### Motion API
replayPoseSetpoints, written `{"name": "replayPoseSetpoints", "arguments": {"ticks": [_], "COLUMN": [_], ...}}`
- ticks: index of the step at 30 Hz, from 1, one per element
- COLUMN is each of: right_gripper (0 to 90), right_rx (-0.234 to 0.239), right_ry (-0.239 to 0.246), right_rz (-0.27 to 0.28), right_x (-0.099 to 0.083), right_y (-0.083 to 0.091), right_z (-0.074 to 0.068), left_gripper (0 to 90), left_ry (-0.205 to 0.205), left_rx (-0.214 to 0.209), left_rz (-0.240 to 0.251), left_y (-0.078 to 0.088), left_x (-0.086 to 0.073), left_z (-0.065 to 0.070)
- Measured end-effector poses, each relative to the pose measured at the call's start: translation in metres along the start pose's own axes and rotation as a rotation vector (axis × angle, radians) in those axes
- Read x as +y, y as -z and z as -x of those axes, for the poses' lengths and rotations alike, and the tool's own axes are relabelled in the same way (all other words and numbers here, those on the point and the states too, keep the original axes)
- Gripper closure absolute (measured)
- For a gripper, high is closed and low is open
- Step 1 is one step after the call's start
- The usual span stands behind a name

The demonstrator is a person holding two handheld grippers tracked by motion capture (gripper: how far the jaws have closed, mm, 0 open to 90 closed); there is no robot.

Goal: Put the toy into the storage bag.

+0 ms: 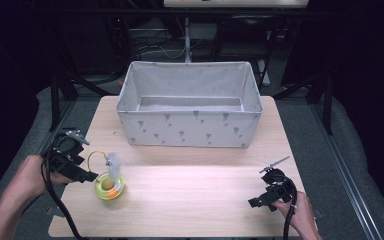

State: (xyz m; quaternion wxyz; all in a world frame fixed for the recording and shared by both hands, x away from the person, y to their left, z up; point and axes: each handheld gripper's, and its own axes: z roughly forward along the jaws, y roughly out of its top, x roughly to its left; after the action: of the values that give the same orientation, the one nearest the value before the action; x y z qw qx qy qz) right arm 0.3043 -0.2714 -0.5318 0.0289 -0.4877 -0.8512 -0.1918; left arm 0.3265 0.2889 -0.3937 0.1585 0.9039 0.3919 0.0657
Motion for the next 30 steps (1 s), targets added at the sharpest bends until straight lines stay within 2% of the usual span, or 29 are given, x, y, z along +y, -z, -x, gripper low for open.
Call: {"name": "replayPoseSetpoints", "arguments": {"ticks": [7,12,13,17,18,22,24,25,30], "right_gripper": [7.8,7.8,7.8,7.7,7.8,7.8,7.7,7.7,7.7], "right_rx": [-0.001,0.003,0.003,0.002,0.016,0.002,0.003,0.014,0.012], "right_ry": [-0.005,-0.002,-0.002,0.004,-0.004,-0.001,-0.003,-0.009,-0.006], "right_rz": [0.004,-0.002,-0.002,-0.011,-0.002,-0.005,-0.005,0.001,-0.001], "right_x": [0.000,0.000,0.000,0.000,0.000,0.000,0.000,0.000,0.000], "right_y": [-0.001,-0.001,-0.001,0.000,-0.001,-0.001,-0.001,-0.002,-0.002], "right_z": [0.000,0.000,0.000,0.000,0.000,0.000,0.000,-0.001,-0.001], "left_gripper": [43.0,52.3,56.4,60.7,62.1,65.8,67.8,67.8,73.9], "left_ry": [-0.026,-0.036,-0.040,-0.050,-0.052,-0.050,-0.045,-0.045,-0.045], "left_rx": [0.010,0.012,0.016,0.036,0.040,0.060,0.052,0.056,0.064], "left_rz": [-0.029,-0.028,-0.034,-0.038,-0.039,-0.055,-0.056,-0.049,-0.059], "left_y": [0.001,0.001,0.001,0.002,0.002,0.002,0.003,0.005,0.010], "left_x": [0.008,0.011,0.012,0.013,0.014,0.014,0.015,0.015,0.019], "left_z": [-0.002,-0.002,-0.002,-0.002,-0.002,-0.002,-0.002,-0.002,-0.002]}}
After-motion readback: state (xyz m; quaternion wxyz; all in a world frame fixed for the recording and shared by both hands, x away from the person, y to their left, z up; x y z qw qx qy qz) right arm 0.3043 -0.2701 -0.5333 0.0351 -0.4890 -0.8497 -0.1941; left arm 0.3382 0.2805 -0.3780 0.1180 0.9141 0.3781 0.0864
